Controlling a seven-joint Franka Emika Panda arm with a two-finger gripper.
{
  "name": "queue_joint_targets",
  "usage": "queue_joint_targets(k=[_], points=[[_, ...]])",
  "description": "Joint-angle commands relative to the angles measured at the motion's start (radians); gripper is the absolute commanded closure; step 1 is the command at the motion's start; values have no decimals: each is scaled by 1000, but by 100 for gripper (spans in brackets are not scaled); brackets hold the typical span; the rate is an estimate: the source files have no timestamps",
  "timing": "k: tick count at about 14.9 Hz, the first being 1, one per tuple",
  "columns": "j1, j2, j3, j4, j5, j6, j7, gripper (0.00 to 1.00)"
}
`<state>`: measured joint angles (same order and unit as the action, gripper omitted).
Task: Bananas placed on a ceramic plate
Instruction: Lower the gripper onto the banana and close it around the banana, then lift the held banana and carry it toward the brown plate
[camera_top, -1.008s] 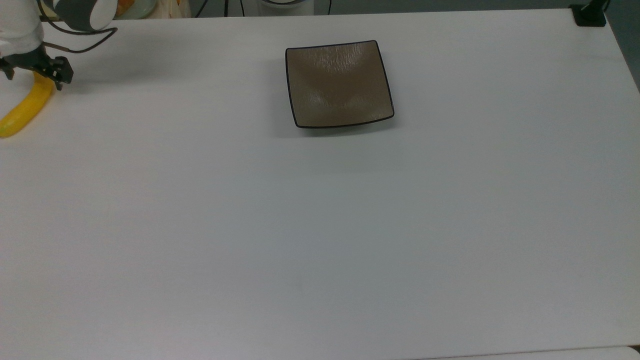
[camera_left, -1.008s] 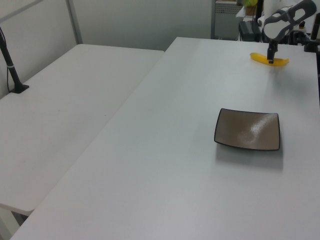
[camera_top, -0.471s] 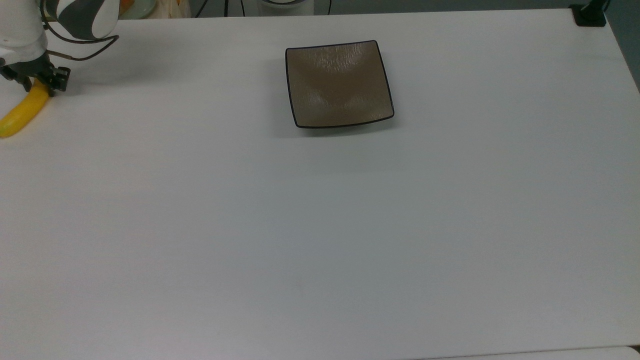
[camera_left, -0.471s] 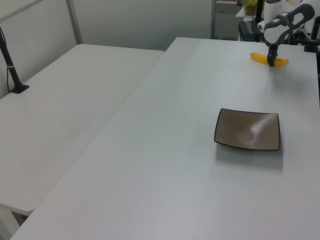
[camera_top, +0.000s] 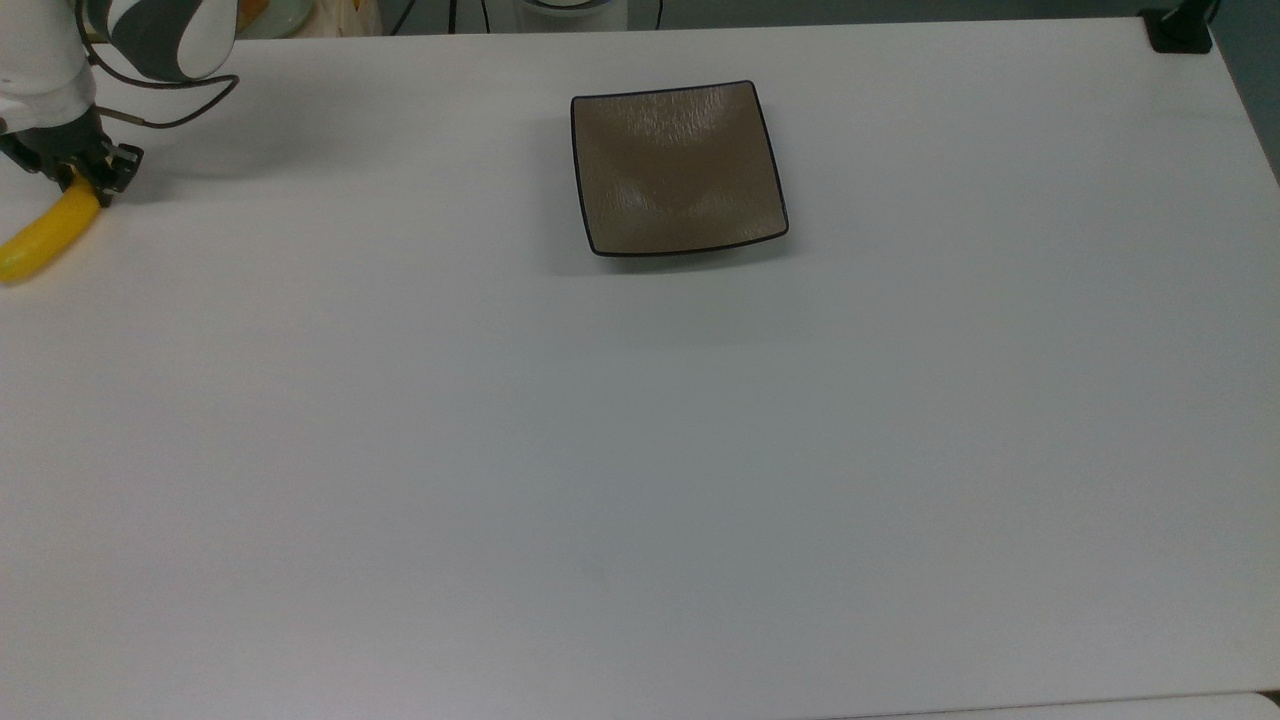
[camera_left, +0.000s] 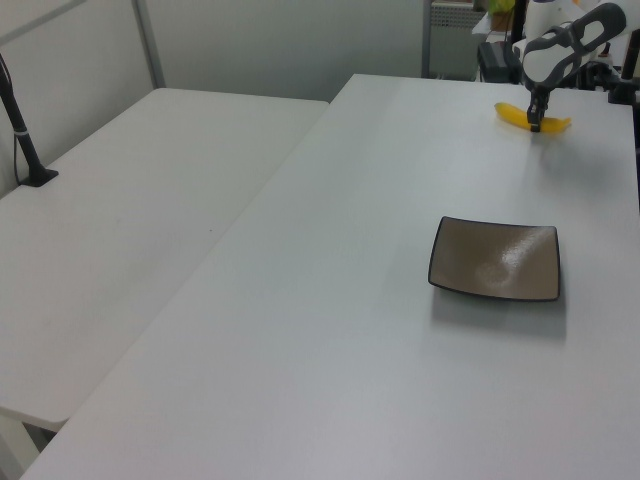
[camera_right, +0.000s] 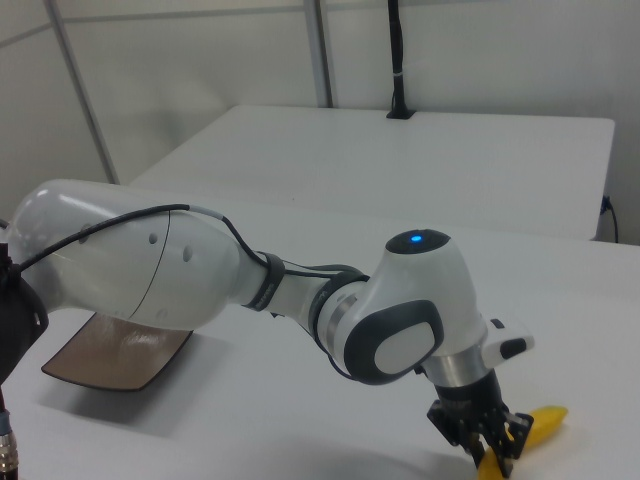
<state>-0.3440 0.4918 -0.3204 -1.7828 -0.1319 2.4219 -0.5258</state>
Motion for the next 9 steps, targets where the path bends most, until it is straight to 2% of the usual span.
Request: queue_joint_targets(k=[1,4,9], points=[[-4,-30,60,-14,38,5,7,91],[-3,-76,98,-12,63,-108,7,91],[-3,-176,201,-12,78,-320,30,91]])
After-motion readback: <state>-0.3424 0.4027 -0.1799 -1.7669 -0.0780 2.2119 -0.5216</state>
